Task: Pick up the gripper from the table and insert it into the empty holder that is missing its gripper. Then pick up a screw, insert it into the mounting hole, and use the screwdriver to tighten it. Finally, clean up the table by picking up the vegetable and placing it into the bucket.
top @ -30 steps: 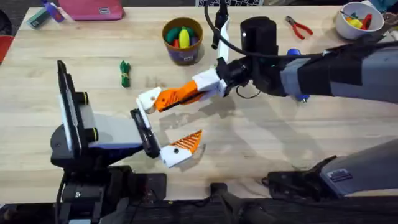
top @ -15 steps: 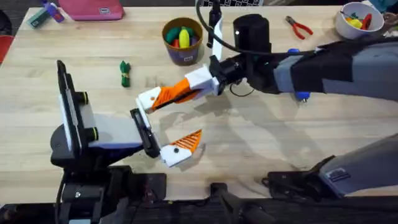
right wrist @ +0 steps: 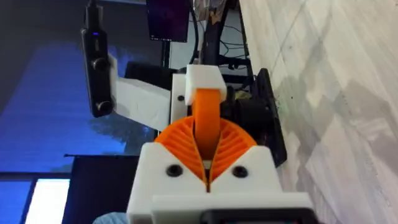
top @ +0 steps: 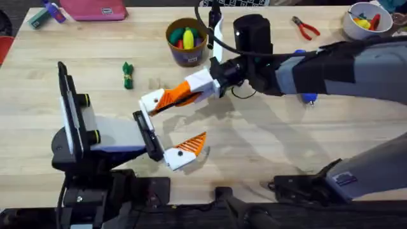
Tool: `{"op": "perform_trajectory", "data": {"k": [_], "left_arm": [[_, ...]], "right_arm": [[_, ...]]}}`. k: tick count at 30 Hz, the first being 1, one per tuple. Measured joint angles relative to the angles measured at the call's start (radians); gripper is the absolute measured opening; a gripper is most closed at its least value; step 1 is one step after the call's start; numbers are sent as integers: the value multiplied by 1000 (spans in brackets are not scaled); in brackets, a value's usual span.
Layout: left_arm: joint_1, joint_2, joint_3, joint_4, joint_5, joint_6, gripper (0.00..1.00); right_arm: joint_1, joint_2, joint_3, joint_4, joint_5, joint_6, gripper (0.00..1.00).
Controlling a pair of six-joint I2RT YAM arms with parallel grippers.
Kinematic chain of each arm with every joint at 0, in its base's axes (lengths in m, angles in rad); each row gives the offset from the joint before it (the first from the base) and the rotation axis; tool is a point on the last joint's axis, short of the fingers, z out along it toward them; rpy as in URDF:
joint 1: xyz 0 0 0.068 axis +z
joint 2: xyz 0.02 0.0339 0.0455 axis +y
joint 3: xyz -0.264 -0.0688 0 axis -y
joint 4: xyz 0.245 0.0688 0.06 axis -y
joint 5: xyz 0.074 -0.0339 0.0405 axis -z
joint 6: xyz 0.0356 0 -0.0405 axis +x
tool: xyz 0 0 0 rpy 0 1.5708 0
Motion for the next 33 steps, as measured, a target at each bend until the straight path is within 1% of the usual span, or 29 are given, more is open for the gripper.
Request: {"op": "perform_trajectory", "data": {"k": [9,23,24,26,27,30,31,32,33], "left_arm": [[0,0,0,2,-9,4,986],[0,0,0,2,-12,4,987],[0,0,0,2,-13,4,987],[0,0,0,2,-8,4,987],[-1,0,0,1,-3,4,986],[-2,0,0,0,0,4,986],[-2,0,0,0,0,4,985],[-2,0,0,0,1,4,985],[-2,0,0,0,1,4,985]], "right_arm": [[5,0,0,41,15,26,8],[6,0,0,42,23,49,9],[6,0,0,41,23,51,59],[8,0,0,41,34,54,221],[10,0,0,42,39,52,389],[14,0,0,42,48,52,814],[14,0,0,43,51,51,922],[15,0,0,43,53,52,954],[16,0,0,42,56,52,962]]}}
